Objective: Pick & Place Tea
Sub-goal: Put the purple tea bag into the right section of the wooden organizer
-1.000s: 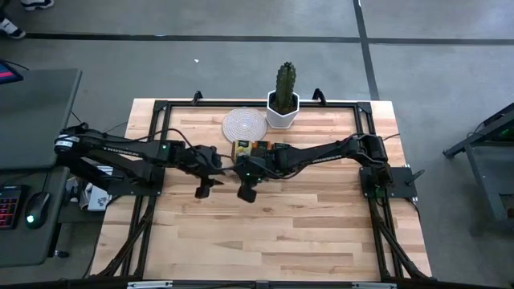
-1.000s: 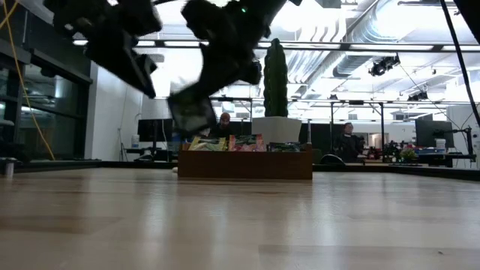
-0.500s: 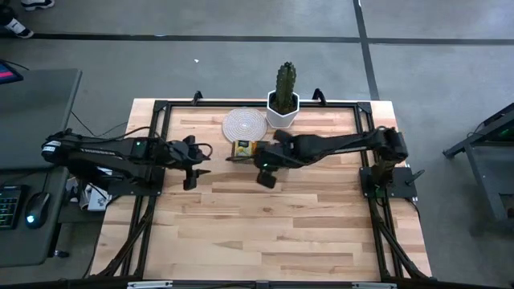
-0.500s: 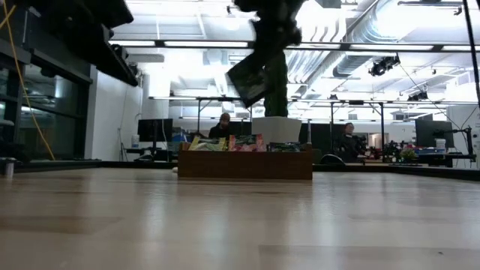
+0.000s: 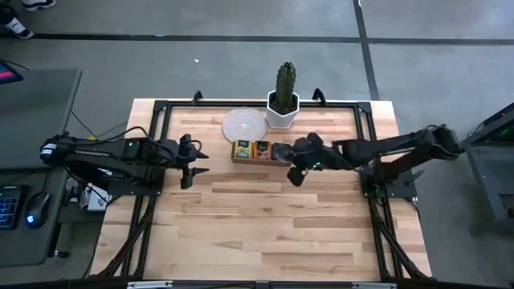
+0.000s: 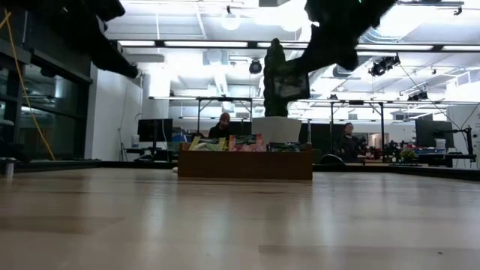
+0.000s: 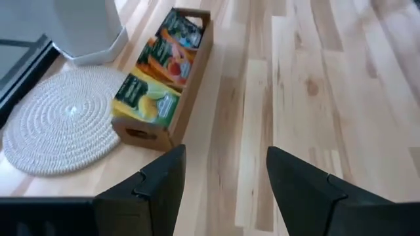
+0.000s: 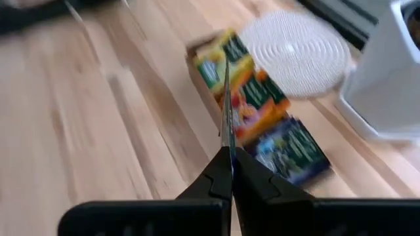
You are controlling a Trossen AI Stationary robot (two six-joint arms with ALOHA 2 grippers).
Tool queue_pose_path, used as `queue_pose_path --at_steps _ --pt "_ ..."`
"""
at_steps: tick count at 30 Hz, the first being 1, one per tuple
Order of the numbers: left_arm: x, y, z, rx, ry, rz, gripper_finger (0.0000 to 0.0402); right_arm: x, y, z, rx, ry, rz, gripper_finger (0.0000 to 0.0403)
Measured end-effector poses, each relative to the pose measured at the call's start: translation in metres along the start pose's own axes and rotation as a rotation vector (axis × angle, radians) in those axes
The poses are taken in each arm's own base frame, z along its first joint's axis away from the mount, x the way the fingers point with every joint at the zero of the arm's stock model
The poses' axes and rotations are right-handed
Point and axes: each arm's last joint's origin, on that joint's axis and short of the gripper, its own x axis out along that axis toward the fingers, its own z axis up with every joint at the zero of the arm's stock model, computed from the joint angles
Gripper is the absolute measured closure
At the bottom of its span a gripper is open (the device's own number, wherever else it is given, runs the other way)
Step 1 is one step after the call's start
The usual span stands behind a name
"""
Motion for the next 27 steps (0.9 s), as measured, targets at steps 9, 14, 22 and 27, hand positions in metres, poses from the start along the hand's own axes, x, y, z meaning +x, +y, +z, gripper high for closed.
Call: queue_pose_path --at_steps 9,14,22,27 --pt "-0.001 -0.001 0.010 0.007 -0.103 -0.008 0.0192 0.025 -0.050 -0.028 0.108 -0.094 0.133 0.0403" --pt "-0.001 -0.001 0.011 0.003 -0.111 -0.011 0.0192 0.039 -0.071 -0.025 0.102 -0.061 0.159 0.0403" --pt "-0.001 -0.001 0.012 -0.002 -0.122 -0.028 0.0192 0.052 -0.090 -0.023 0.056 -0.031 0.210 0.0403" --pt "-0.001 -0.002 0.016 -0.007 -0.166 -0.034 0.0192 0.066 -0.096 -0.028 0.023 0.017 0.227 0.0403"
